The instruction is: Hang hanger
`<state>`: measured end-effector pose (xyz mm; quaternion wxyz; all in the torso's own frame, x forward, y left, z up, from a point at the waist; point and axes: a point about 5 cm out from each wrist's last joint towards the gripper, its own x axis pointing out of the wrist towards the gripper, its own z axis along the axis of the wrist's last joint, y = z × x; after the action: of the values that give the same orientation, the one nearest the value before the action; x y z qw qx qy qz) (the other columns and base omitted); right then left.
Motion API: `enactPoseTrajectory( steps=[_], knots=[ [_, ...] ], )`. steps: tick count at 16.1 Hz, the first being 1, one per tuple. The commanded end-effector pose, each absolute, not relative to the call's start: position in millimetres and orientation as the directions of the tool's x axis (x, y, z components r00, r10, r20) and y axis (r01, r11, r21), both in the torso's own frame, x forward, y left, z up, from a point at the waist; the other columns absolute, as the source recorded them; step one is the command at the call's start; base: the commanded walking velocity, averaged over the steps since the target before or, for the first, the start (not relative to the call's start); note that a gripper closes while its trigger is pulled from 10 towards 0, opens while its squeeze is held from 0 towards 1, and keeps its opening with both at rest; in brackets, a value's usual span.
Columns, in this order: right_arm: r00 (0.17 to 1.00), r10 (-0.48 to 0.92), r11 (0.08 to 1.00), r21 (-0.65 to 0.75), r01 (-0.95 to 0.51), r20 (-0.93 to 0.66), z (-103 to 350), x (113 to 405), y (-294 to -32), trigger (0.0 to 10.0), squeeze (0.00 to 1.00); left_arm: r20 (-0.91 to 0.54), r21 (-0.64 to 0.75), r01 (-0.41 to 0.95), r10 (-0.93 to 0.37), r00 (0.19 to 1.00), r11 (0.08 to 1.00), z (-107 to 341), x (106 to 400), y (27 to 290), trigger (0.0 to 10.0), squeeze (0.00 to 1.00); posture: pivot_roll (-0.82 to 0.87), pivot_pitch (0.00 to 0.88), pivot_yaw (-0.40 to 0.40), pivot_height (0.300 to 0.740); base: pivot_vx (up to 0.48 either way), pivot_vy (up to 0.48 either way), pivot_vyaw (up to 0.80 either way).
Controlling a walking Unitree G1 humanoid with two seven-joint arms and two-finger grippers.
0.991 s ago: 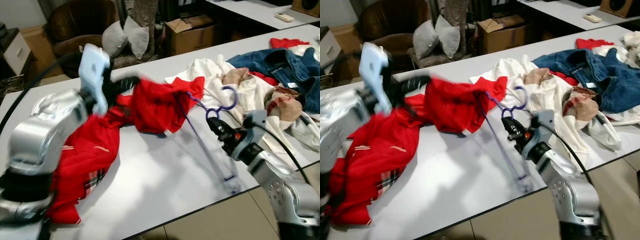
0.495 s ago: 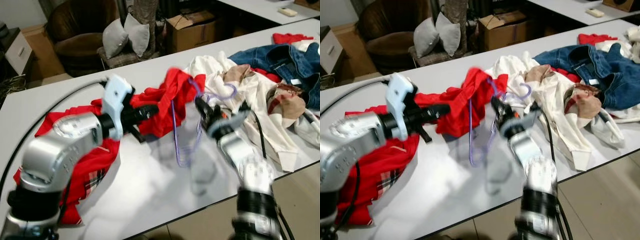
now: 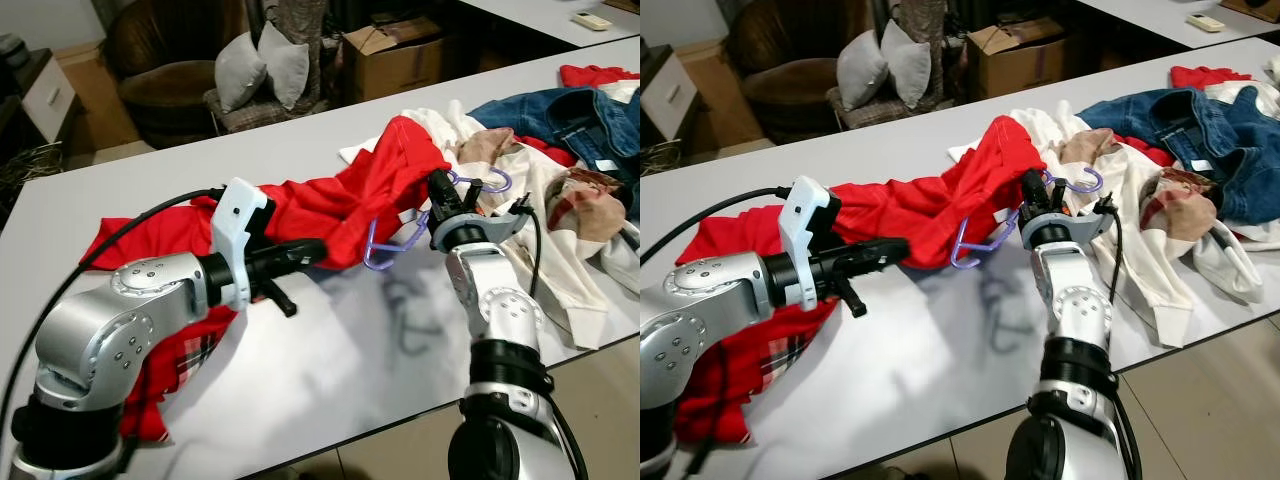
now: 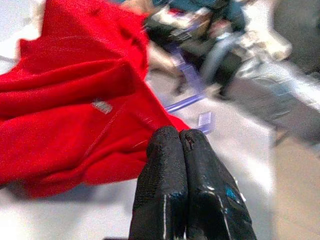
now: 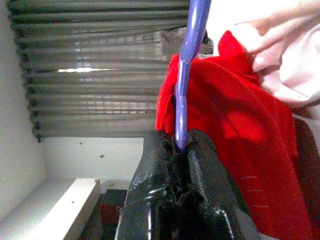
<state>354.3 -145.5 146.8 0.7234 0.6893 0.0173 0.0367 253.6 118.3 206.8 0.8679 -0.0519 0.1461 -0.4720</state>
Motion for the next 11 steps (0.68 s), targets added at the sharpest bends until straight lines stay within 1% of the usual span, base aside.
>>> enactPoseTrajectory(
  steps=[1, 3, 4, 5, 6, 7, 8, 9, 10, 11],
  knots=[
    [0.988, 0.126, -0.045, 0.995, -0.084, 0.089, 168, 362, -107, 10.0, 0.0, -0.193, -0.236, 0.817, -0.85, 0.49, 0.525, 211, 250, 118, 0.0, 0.0, -0.05, 0.0, 0.123, 0.74, 0.0, 0.0, 0.0],
    [0.988, 0.126, -0.034, 0.996, -0.087, 0.091, 170, 367, -102, 10.0, 0.0, -0.168, -0.292, 0.838, -0.887, 0.43, 0.461, 210, 245, 104, 0.0, 0.0, -0.05, 0.0, 0.124, 0.74, 0.0, 0.0, 0.0],
    [0.987, 0.138, -0.004, 0.997, -0.078, 0.078, 170, 368, -97, 10.0, 0.0, -0.123, -0.322, 0.844, -0.903, 0.411, 0.428, 212, 247, 93, 0.0, 0.0, -0.05, 0.0, 0.125, 0.74, 0.0, 0.0, 0.0],
    [0.988, 0.137, 0.004, 0.998, -0.07, 0.069, 169, 369, -94, 10.0, 0.0, -0.083, -0.356, 0.844, -0.913, 0.4, 0.402, 217, 249, 85, 0.0, 0.0, -0.05, 0.0, 0.126, 0.74, 0.0, 0.0, 0.0],
    [0.989, 0.136, 0.005, 0.998, -0.062, 0.061, 167, 369, -93, 10.0, 0.0, -0.045, -0.383, 0.847, -0.924, 0.381, 0.368, 222, 250, 78, 0.0, 0.0, -0.05, 0.0, 0.127, 0.74, 0.0, 0.0, 0.0],
    [0.988, 0.148, 0.027, 0.998, -0.057, 0.053, 166, 369, -92, 10.0, 0.0, -0.016, -0.394, 0.85, -0.927, 0.374, 0.349, 225, 252, 74, 0.0, 0.0, -0.05, 0.0, 0.126, 0.74, 0.0, 0.0, 0.0],
    [0.977, 0.208, 0.1, 0.993, -0.06, 0.038, 164, 367, -87, 10.0, 0.0, 0.043, -0.399, 0.839, -0.906, 0.421, 0.37, 235, 262, 74, 0.0, 0.0, -0.06, 0.0, 0.126, 0.74, 0.0, 0.0, 0.0],
    [0.962, 0.272, 0.187, 0.979, -0.077, 0.024, 162, 363, -81, 10.0, 0.0, 0.075, -0.384, 0.819, -0.87, 0.488, 0.427, 244, 275, 79, 0.0, 0.0, -0.06, 0.0, 0.125, 0.74, 0.0, 0.0, 0.0],
    [0.955, 0.295, 0.22, 0.972, -0.087, 0.018, 161, 360, -80, 10.0, 0.0, 0.083, -0.367, 0.81, -0.851, 0.519, 0.458, 249, 282, 83, 0.0, 0.0, -0.06, 0.0, 0.123, 0.74, 0.0, 0.0, 0.0],
    [0.947, 0.32, 0.266, 0.961, -0.081, -0.008, 157, 354, -82, 10.0, 0.0, 0.104, -0.332, 0.781, -0.803, 0.587, 0.528, 261, 297, 94, 0.0, 0.0, -0.06, 0.0, 0.123, 0.74, 0.0, 0.0, 0.0]
  ],
)
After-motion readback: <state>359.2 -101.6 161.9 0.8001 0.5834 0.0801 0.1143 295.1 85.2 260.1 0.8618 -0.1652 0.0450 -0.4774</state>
